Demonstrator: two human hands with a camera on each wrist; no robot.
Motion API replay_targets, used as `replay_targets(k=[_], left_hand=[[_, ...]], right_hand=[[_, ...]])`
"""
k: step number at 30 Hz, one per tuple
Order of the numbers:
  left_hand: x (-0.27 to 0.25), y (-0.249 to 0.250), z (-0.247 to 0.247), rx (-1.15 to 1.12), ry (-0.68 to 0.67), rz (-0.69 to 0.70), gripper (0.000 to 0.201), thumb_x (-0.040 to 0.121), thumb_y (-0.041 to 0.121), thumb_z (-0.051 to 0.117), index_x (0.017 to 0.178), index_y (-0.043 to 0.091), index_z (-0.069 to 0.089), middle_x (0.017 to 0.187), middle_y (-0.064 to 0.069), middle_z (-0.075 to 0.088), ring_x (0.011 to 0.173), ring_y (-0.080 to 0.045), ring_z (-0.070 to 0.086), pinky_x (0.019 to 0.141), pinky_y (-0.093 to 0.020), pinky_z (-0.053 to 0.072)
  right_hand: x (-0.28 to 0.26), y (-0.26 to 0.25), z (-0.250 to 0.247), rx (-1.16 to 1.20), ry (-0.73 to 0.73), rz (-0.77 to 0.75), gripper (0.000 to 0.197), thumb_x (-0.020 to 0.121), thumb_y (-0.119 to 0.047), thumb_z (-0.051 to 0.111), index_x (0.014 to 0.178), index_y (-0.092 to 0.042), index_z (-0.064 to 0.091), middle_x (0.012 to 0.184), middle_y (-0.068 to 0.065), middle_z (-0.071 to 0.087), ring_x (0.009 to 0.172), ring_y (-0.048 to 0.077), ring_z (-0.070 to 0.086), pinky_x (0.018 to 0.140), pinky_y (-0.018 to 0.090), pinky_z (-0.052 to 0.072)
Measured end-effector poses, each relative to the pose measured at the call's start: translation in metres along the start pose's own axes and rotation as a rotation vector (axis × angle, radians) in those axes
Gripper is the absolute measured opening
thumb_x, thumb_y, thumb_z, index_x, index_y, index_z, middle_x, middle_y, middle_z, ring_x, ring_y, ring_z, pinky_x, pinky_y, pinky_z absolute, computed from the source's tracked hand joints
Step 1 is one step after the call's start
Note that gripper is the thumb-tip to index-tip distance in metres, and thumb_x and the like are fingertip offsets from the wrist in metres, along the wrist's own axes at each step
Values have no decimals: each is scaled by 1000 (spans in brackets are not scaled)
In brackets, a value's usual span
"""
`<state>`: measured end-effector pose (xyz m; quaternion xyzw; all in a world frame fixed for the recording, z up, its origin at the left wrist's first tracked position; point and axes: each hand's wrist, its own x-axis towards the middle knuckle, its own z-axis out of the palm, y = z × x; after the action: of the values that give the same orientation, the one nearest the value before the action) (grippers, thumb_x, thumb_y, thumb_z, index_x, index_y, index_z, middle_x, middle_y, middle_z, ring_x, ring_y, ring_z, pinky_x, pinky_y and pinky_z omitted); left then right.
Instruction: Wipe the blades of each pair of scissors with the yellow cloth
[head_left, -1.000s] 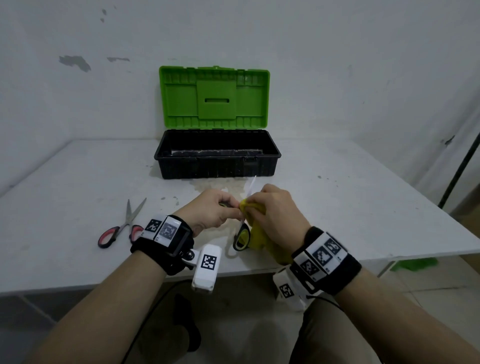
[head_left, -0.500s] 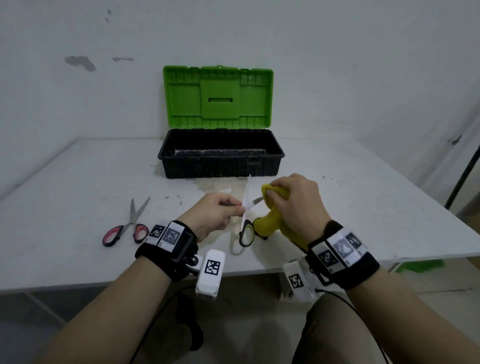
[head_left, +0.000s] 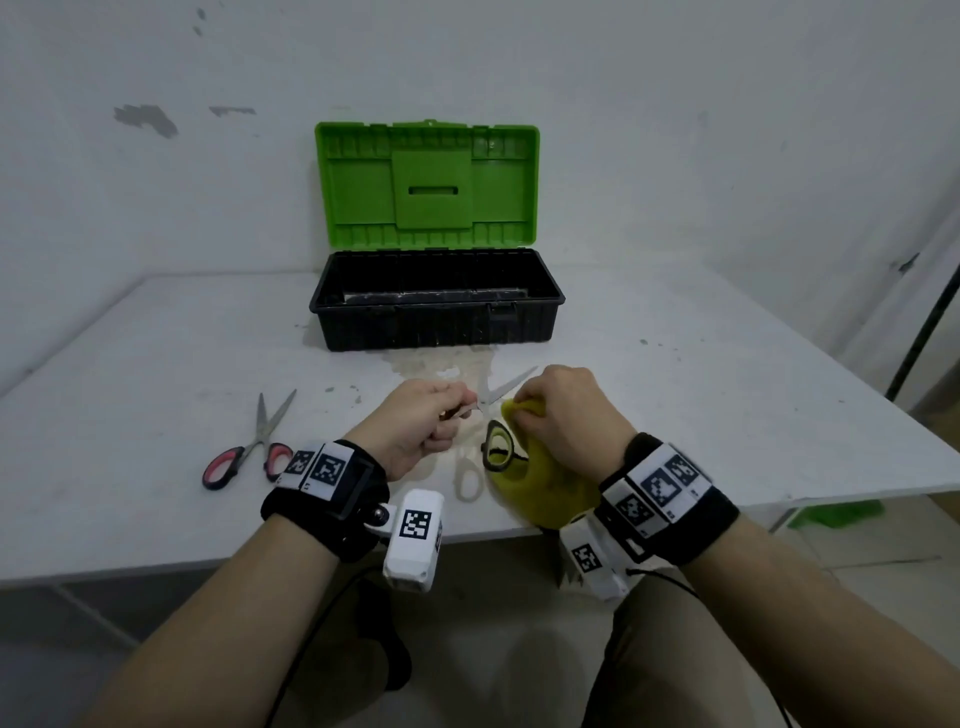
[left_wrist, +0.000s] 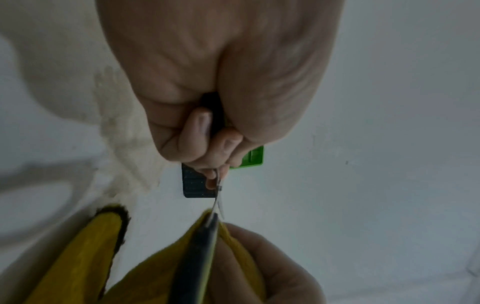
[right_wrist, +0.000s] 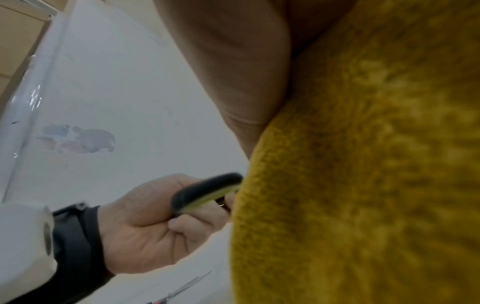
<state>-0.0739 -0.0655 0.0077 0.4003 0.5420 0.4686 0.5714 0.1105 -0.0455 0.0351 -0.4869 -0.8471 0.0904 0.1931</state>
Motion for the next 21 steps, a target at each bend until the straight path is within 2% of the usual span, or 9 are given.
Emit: replay_targets(k=[2, 4, 6, 8, 11, 13, 15, 18, 21], left_hand=[[-1, 3, 0, 1, 23, 0, 20, 104, 11, 46, 104, -2, 61, 63, -2, 44, 41, -8, 34, 39, -19, 23], [-1, 3, 3, 8, 12, 18, 21, 101, 9, 49, 109, -4, 64, 71, -5, 49, 43, -9, 37, 39, -19, 25], [-1, 0, 6, 70, -19, 57, 27, 104, 10, 43, 121, 2, 62, 83, -6, 54, 46, -9, 40, 41, -18, 29], [-1, -5, 9, 141, -51, 106, 30, 107, 12, 36, 132, 9, 53, 83, -6, 54, 48, -8, 42, 45, -19, 35], [-1, -9, 7, 203, -26, 156, 32, 107, 13, 38, 138, 16, 44, 85, -4, 55, 51, -8, 43, 53, -22, 38], [-1, -9, 3, 224, 0, 181, 32, 107, 14, 39, 139, 17, 44, 91, -5, 57, 52, -8, 43, 54, -23, 38], [1, -9, 2, 268, -3, 201, 30, 107, 15, 39, 136, 15, 46, 92, -5, 57, 52, -8, 43, 54, -24, 38], [2, -9, 8, 288, -38, 228, 27, 108, 17, 36, 131, 13, 50, 83, -2, 53, 51, -7, 44, 52, -22, 38], [4, -12, 9, 292, -33, 252, 25, 107, 17, 39, 120, 11, 59, 80, -1, 53, 51, -6, 44, 50, -20, 38]], right_hand=[[2, 1, -5, 17, 44, -6, 21, 92, -30, 58, 101, -17, 71, 94, 2, 57, 84, 14, 46, 70, 22, 35], [5, -3, -6, 16, 85, -53, 21, 92, -32, 59, 100, -18, 72, 90, 0, 55, 80, 12, 46, 64, 20, 33], [5, -10, -3, 12, 77, -92, 21, 91, -33, 59, 100, -19, 72, 87, -2, 52, 79, 12, 46, 66, 21, 33], [2, -14, 4, 10, 35, -110, 22, 92, -35, 59, 100, -19, 71, 88, -2, 51, 78, 13, 49, 68, 22, 37], [-1, -8, 8, -17, -20, -73, 24, 93, -35, 58, 102, -17, 71, 90, 0, 52, 84, 18, 54, 71, 24, 40], [0, 0, 4, -39, -29, -27, 23, 92, -32, 58, 102, -16, 71, 93, 2, 54, 88, 21, 55, 73, 25, 41], [0, 1, 0, -6, 14, -40, 22, 91, -32, 59, 102, -17, 72, 93, 1, 55, 85, 18, 54, 72, 24, 40], [0, -12, 3, 20, 25, -132, 21, 91, -33, 60, 99, -19, 72, 88, 0, 53, 79, 16, 51, 68, 26, 40], [0, -13, 6, 18, 4, -106, 22, 91, -33, 59, 98, -18, 72, 89, 3, 55, 82, 19, 55, 71, 29, 45]])
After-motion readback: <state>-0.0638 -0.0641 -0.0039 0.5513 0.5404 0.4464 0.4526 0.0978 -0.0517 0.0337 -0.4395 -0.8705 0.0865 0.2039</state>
